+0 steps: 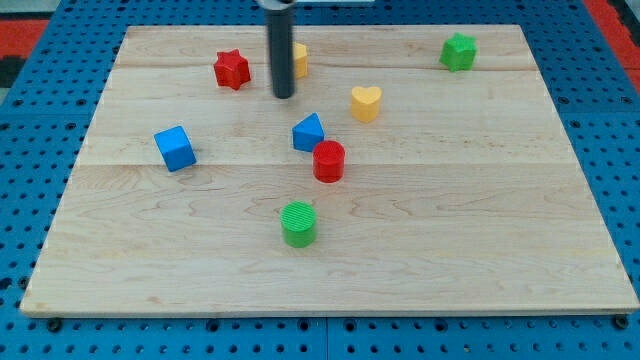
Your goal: Move the red star below the yellow hexagon
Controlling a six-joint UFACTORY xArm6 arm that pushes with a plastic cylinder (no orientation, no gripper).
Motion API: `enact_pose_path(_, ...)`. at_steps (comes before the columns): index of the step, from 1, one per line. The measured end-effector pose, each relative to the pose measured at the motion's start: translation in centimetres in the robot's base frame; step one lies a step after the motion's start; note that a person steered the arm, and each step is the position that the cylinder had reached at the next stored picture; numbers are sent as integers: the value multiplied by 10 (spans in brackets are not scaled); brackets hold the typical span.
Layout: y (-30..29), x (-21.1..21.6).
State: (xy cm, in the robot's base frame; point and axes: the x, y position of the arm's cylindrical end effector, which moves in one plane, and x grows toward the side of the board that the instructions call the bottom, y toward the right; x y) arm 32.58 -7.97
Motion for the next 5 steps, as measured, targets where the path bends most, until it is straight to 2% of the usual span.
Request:
enact_pose_path(1,-66,9)
enact_pose_path(2,-114,-26)
enact_pose_path(3,-96,-55)
enact_pose_path(5,3,-41)
